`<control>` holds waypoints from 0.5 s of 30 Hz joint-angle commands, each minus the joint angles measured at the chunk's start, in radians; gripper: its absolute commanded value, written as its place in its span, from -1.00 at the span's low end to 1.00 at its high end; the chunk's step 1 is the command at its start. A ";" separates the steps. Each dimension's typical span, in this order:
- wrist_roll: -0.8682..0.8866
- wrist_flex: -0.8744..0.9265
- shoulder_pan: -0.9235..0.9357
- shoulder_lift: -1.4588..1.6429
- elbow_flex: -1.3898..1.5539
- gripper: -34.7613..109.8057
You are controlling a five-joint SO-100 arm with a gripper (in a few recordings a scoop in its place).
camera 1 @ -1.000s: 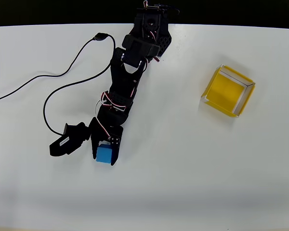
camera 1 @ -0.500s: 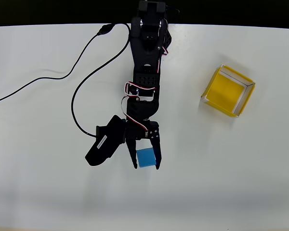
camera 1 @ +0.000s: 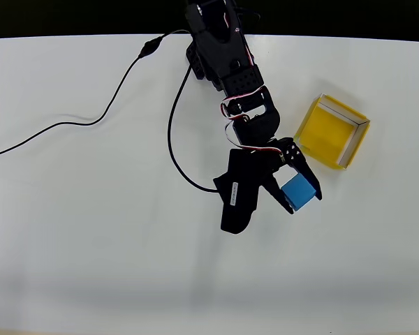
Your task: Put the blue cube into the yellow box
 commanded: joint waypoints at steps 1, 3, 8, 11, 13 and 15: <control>0.003 -0.008 -0.127 0.121 0.012 -0.32; 0.017 0.003 -0.172 0.120 0.021 -0.32; 0.089 0.021 -0.253 0.091 0.020 -0.32; 0.130 0.038 -0.302 0.077 0.015 -0.32; 0.149 0.060 -0.334 0.072 0.014 -0.32; 0.172 0.080 -0.364 0.064 0.011 -0.32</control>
